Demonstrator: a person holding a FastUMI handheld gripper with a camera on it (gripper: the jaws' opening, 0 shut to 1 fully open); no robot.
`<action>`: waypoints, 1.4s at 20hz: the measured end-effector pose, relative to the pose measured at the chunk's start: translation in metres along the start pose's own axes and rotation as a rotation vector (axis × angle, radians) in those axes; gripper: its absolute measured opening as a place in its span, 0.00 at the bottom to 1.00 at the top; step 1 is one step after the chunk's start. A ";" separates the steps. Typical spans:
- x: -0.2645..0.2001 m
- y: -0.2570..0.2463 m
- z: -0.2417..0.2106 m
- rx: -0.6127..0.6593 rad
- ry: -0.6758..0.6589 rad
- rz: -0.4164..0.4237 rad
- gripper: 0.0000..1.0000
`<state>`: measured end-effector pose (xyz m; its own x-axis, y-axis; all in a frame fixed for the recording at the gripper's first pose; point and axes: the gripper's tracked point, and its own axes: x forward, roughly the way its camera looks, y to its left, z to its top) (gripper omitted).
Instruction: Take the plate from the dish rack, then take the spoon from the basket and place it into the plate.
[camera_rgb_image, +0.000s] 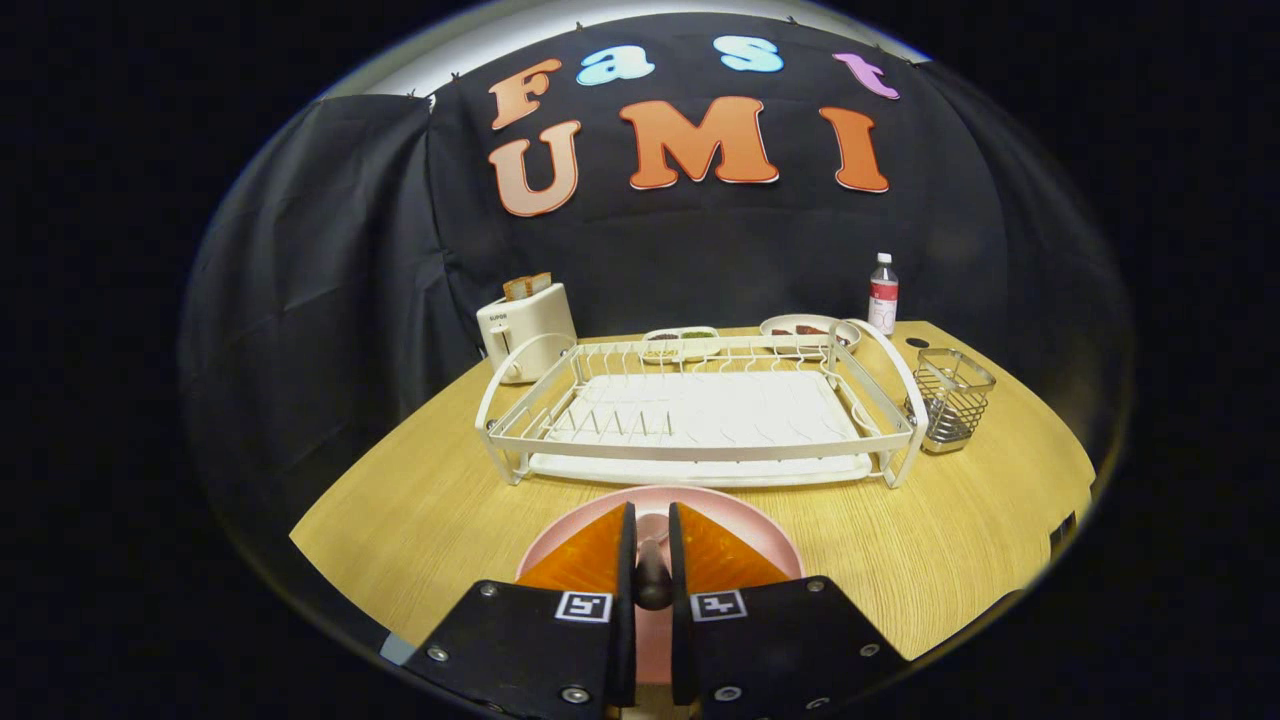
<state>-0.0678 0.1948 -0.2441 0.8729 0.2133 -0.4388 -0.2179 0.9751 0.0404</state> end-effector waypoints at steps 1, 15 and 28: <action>-0.001 -0.002 -0.001 0.000 0.003 -0.006 0.15; -0.045 -0.042 0.086 0.030 -0.074 -0.063 0.93; -0.115 -0.095 0.213 -0.030 -0.290 -0.220 0.98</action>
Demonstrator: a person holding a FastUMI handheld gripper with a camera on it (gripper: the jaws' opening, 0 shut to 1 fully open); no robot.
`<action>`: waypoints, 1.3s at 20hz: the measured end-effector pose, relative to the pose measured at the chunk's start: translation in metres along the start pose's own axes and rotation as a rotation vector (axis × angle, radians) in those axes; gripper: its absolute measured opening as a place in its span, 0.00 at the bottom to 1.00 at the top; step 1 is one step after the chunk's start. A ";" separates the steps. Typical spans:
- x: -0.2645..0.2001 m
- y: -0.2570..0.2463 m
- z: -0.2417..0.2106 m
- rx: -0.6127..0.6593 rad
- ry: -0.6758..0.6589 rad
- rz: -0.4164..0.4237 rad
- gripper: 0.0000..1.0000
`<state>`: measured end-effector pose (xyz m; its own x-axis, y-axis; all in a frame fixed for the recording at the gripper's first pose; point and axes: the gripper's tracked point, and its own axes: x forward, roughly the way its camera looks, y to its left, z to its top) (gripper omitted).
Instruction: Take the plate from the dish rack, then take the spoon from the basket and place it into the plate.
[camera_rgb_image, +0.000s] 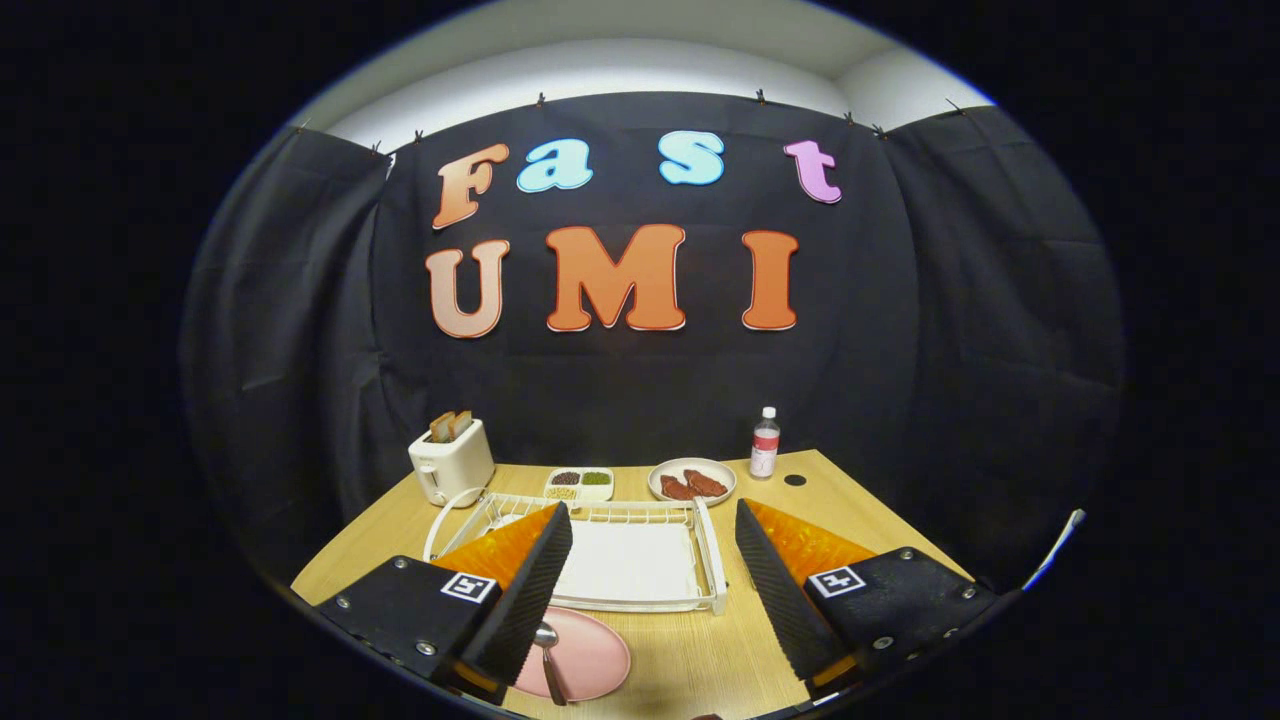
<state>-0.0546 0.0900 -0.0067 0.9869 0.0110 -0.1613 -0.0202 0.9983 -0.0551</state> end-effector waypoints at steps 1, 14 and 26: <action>-0.004 -0.001 0.004 0.010 -0.008 0.003 0.98; -0.024 -0.046 0.000 0.049 -0.009 -0.086 0.98; -0.043 -0.107 0.002 0.090 -0.047 -0.161 0.97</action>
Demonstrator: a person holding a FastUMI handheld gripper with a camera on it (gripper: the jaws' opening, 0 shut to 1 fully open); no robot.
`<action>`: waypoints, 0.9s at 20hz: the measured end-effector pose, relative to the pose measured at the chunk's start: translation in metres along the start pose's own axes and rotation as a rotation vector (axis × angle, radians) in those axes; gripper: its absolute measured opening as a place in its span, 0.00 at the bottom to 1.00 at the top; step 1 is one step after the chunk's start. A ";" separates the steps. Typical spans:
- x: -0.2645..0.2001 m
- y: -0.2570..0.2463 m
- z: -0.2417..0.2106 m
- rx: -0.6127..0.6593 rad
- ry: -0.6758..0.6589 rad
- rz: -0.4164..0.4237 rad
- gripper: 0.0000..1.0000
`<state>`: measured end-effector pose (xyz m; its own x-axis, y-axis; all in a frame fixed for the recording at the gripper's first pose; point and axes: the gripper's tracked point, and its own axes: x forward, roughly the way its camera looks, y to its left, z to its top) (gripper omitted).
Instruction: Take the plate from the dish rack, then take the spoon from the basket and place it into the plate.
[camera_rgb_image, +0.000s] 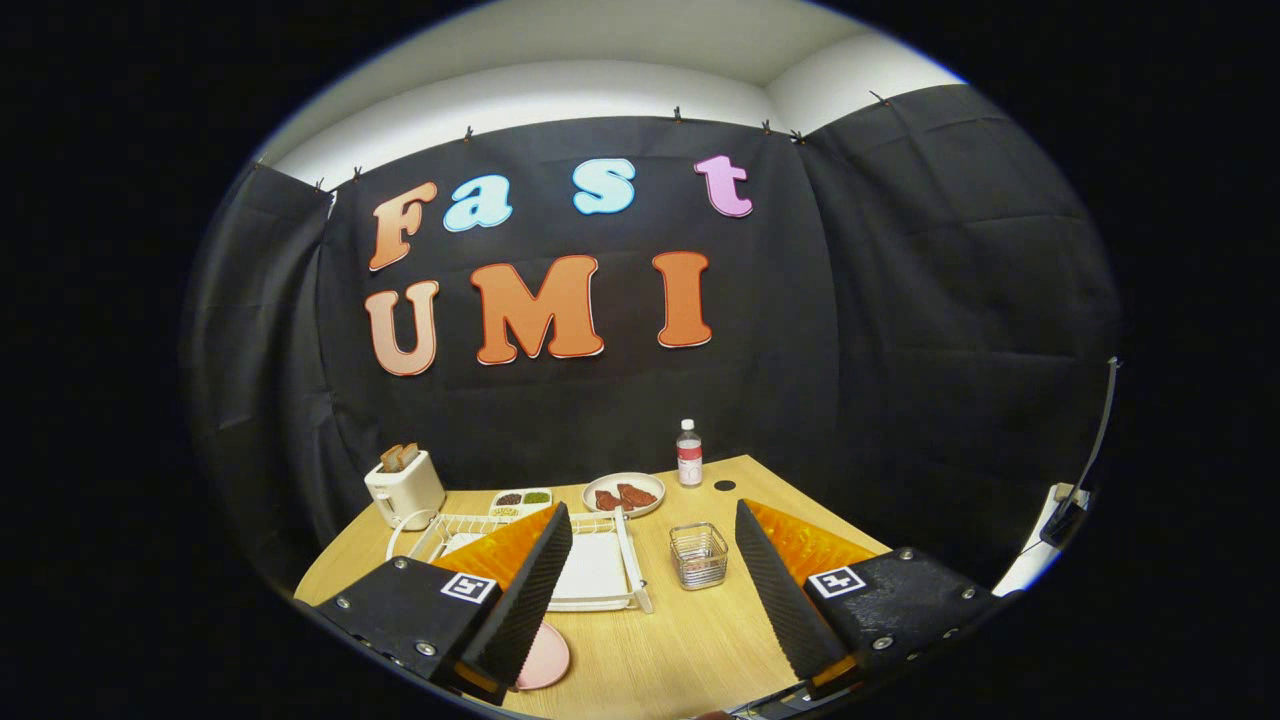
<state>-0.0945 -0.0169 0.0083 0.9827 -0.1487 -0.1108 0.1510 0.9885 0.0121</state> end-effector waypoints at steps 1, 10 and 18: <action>0.003 -0.007 0.000 0.004 0.003 -0.003 0.97; 0.044 -0.073 0.016 0.013 0.018 -0.016 0.97; 0.084 -0.118 0.022 -0.008 0.011 0.014 0.98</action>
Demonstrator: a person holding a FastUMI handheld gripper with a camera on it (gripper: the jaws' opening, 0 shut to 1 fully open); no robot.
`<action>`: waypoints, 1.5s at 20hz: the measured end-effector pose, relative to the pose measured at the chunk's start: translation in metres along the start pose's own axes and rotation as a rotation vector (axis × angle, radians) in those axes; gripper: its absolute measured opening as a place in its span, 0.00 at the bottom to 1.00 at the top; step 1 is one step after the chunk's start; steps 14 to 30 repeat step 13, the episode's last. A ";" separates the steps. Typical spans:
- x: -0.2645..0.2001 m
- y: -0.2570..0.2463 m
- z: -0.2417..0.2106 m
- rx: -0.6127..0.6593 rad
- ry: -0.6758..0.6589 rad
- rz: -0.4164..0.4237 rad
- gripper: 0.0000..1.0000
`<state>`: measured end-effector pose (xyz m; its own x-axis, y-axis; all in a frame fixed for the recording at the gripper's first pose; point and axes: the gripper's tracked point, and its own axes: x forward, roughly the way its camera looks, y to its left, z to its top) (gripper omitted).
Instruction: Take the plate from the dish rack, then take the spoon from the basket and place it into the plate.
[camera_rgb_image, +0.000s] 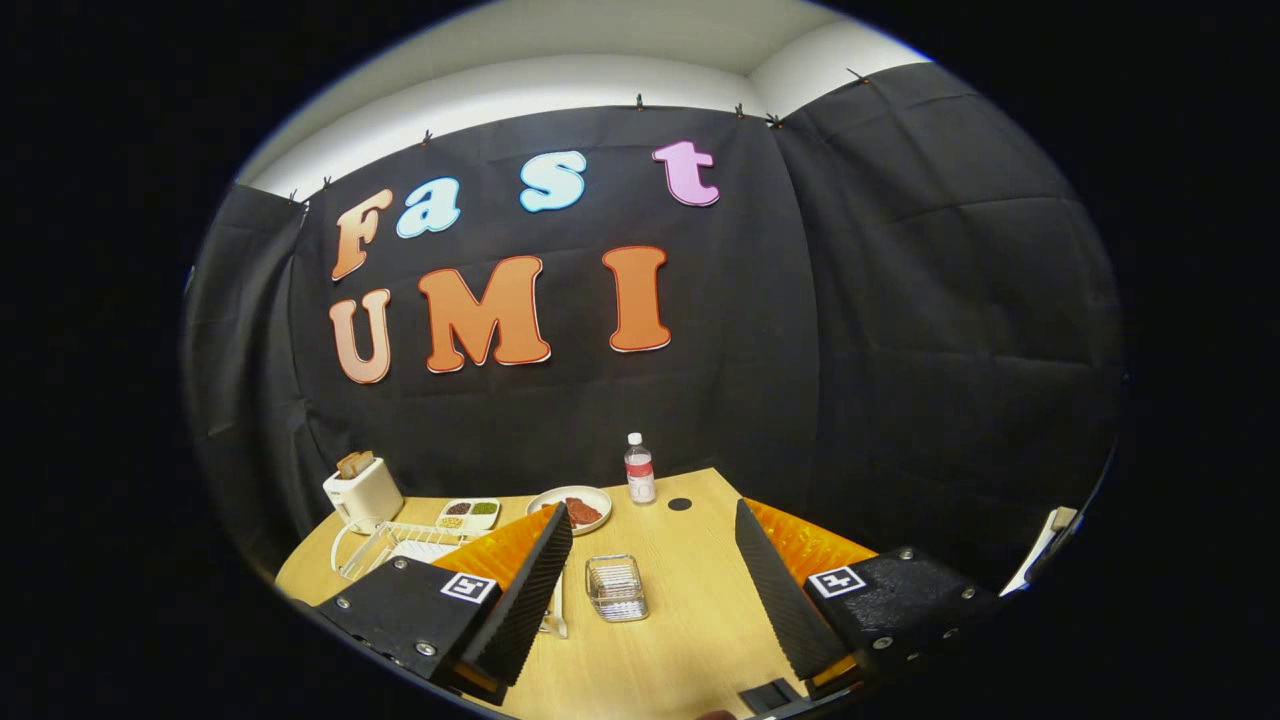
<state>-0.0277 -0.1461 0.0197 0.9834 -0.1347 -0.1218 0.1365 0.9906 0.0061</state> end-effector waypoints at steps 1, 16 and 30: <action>0.006 -0.006 -0.002 0.000 0.002 0.003 0.98; 0.041 -0.026 -0.029 0.050 0.030 0.046 0.97; 0.041 -0.026 -0.029 0.050 0.030 0.046 0.97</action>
